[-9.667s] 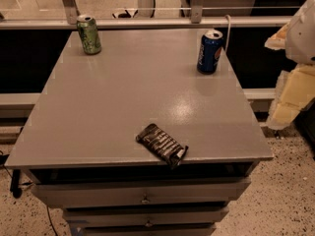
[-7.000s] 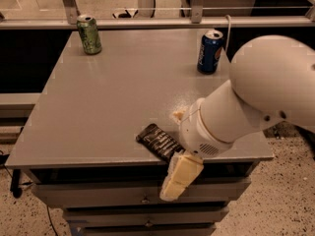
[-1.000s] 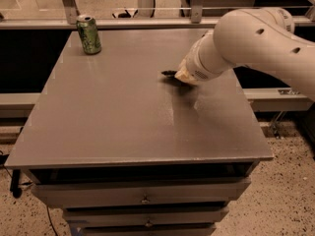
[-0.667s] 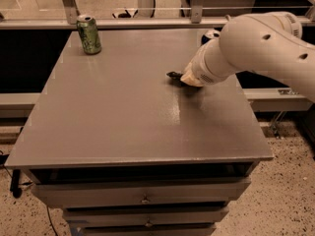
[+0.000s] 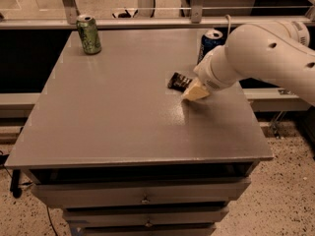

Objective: Move rxbar chocolate near pepsi can

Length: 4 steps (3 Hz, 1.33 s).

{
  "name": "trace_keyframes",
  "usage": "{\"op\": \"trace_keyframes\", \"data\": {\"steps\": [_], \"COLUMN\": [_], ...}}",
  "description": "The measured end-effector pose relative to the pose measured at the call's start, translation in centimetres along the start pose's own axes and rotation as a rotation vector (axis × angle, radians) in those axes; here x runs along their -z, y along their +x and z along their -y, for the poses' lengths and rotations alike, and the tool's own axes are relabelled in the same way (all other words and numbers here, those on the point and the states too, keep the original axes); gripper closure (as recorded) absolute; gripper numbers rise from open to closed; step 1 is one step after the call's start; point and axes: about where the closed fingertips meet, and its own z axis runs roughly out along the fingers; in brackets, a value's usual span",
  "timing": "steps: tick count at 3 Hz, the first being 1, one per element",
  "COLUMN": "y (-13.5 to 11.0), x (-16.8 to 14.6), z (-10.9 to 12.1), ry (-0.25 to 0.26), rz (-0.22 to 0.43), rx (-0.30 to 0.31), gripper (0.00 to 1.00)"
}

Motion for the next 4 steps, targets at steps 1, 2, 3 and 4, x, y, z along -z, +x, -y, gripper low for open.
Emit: {"op": "trace_keyframes", "data": {"steps": [1,2,3,4], "y": [0.6,0.4,0.4,1.5], "x": [-0.1,0.3,0.4,2.5], "z": [-0.1,0.1,0.1,1.0], "ry": [0.002,0.002,0.002,0.054], "rz": [-0.009,-0.009,-0.008,0.053], "rx": [-0.008,-0.008,-0.009,-0.125], "gripper": [0.00,0.00,0.00,0.00]}}
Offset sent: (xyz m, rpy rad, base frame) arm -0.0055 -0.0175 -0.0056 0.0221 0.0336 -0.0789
